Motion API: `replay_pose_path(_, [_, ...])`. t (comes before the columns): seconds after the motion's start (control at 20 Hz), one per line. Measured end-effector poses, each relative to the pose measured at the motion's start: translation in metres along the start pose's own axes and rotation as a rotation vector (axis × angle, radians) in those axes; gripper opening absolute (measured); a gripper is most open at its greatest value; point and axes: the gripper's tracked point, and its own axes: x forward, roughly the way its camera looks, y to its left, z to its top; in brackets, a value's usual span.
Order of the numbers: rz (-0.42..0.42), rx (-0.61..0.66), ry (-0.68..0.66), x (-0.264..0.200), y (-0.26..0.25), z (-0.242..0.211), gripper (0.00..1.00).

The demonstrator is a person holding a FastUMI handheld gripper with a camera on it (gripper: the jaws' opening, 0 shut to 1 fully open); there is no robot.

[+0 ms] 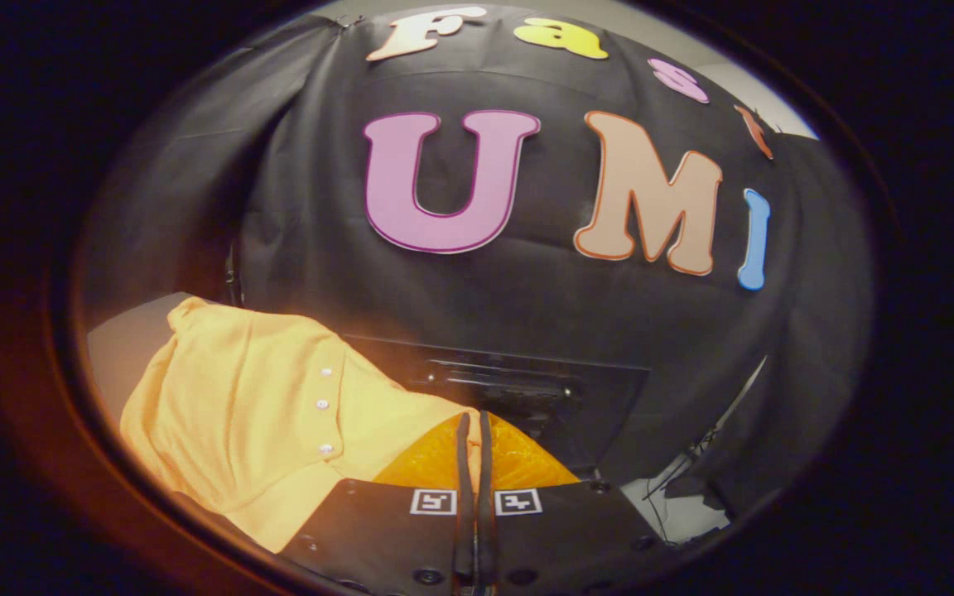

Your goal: Put the clothes into the washing machine and then close the washing machine lid.

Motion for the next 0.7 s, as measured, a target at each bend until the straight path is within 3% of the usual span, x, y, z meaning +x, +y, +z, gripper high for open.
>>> replay_pose_path(0.3, [-0.083,0.006,0.031,0.006,-0.035,-0.023,0.02])
replay_pose_path(0.35, [-0.095,0.004,0.034,0.007,-0.039,-0.027,0.05])
replay_pose_path(0.4, [-0.107,0.006,0.029,0.008,-0.043,-0.027,0.14])
replay_pose_path(0.7, [-0.099,0.039,0.012,0.013,-0.046,-0.025,0.14])
